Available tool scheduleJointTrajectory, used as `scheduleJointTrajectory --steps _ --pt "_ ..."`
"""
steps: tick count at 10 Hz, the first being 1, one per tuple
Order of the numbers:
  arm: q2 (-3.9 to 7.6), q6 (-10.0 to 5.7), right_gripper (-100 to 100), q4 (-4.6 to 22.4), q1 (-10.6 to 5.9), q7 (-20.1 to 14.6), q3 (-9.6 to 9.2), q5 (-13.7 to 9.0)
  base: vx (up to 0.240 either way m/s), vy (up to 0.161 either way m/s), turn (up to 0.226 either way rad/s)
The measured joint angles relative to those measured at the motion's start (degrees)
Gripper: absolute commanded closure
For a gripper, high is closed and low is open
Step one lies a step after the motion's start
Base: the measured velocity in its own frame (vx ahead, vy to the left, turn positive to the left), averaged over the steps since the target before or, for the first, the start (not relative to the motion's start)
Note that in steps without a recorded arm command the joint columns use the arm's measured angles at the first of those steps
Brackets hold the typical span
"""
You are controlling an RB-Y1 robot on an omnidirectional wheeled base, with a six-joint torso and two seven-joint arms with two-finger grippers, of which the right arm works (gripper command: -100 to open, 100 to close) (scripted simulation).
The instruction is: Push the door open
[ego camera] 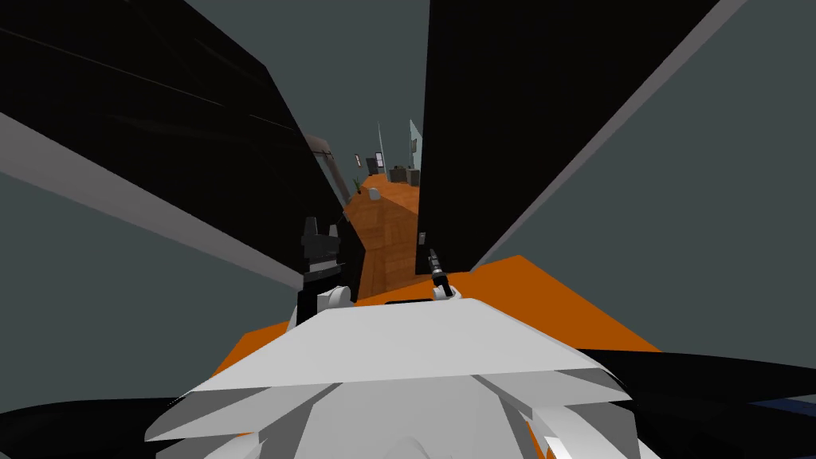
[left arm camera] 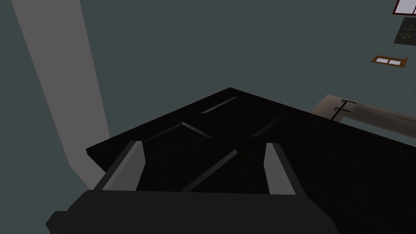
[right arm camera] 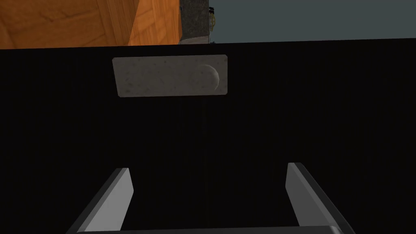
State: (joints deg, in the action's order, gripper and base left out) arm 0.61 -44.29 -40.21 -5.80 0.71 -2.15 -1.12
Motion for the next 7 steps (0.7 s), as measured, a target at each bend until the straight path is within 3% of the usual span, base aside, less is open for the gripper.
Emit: scheduleJointTrajectory --steps 3,7 --pt "0.69 -0.29 -100 0.6 -0.28 0.1 0.22 -0.1 0.132 0.008 0.019" --pt "1.66 -0.57 -100 0.4 -0.10 0.2 0.51 -0.2 0.214 0.018 0.025"
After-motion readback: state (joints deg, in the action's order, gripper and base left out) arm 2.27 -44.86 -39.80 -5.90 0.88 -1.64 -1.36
